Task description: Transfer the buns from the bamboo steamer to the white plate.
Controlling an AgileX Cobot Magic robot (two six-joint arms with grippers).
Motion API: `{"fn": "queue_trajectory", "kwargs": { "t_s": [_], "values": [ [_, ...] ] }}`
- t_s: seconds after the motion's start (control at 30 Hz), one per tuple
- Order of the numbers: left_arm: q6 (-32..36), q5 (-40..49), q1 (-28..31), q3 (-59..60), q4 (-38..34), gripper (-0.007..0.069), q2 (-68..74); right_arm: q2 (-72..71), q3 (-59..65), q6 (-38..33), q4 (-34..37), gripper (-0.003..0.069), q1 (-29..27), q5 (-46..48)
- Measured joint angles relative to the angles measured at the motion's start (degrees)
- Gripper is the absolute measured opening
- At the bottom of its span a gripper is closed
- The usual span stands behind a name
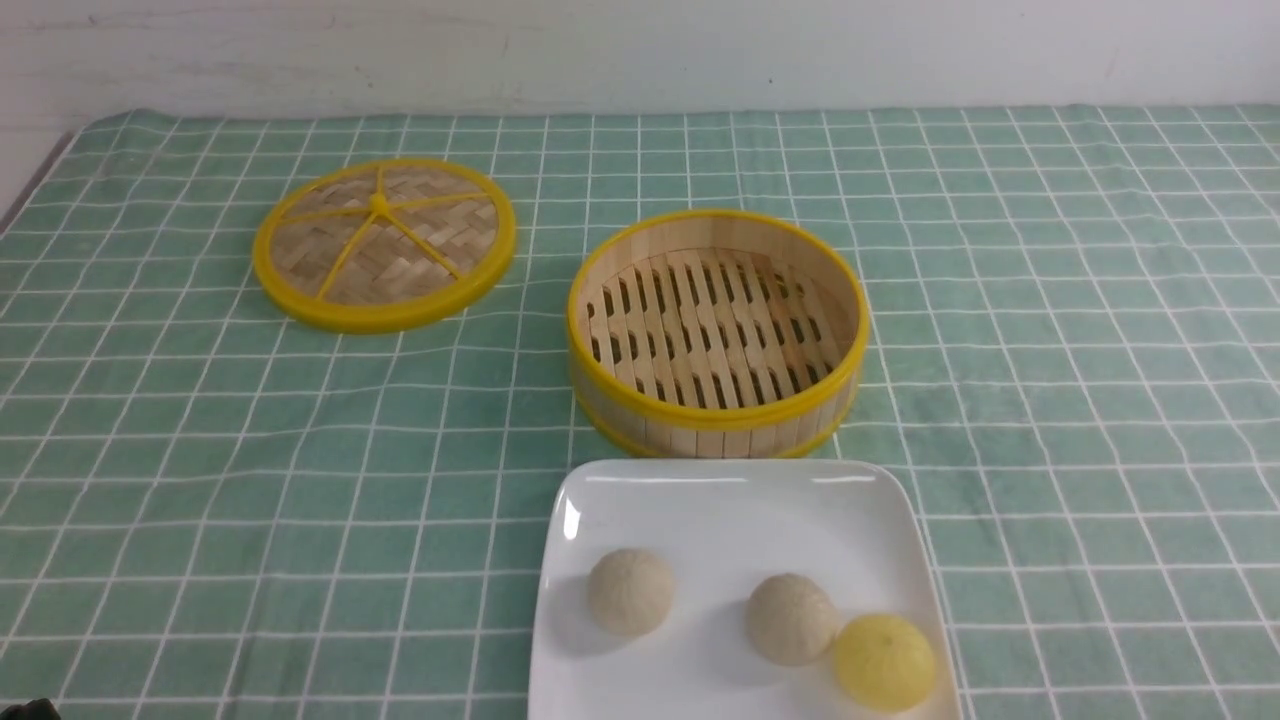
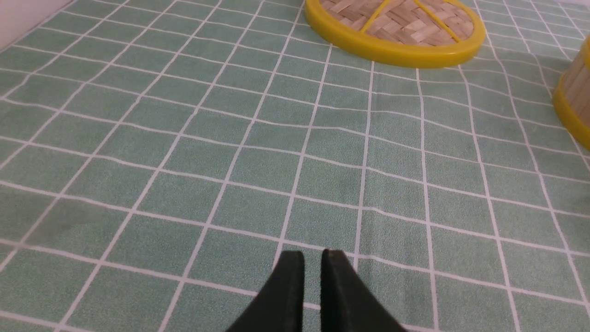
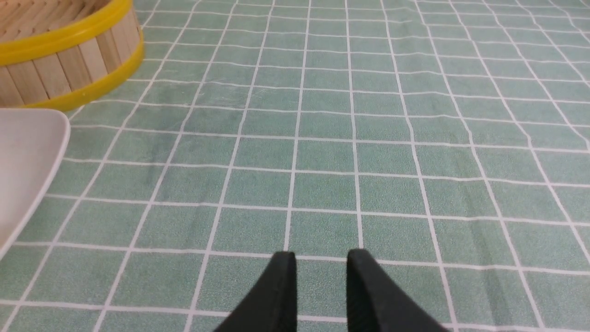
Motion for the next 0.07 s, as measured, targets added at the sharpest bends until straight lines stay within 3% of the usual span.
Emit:
{"fn": "queue_trajectory", "kwargs": {
  "t_s": [0.07],
  "values": [
    [0.00, 0.00, 0.00, 0.00, 0.00, 0.0087, 0.00, 0.00, 0.00, 0.00, 0.00, 0.0188, 0.00, 0.00]
  ]
}}
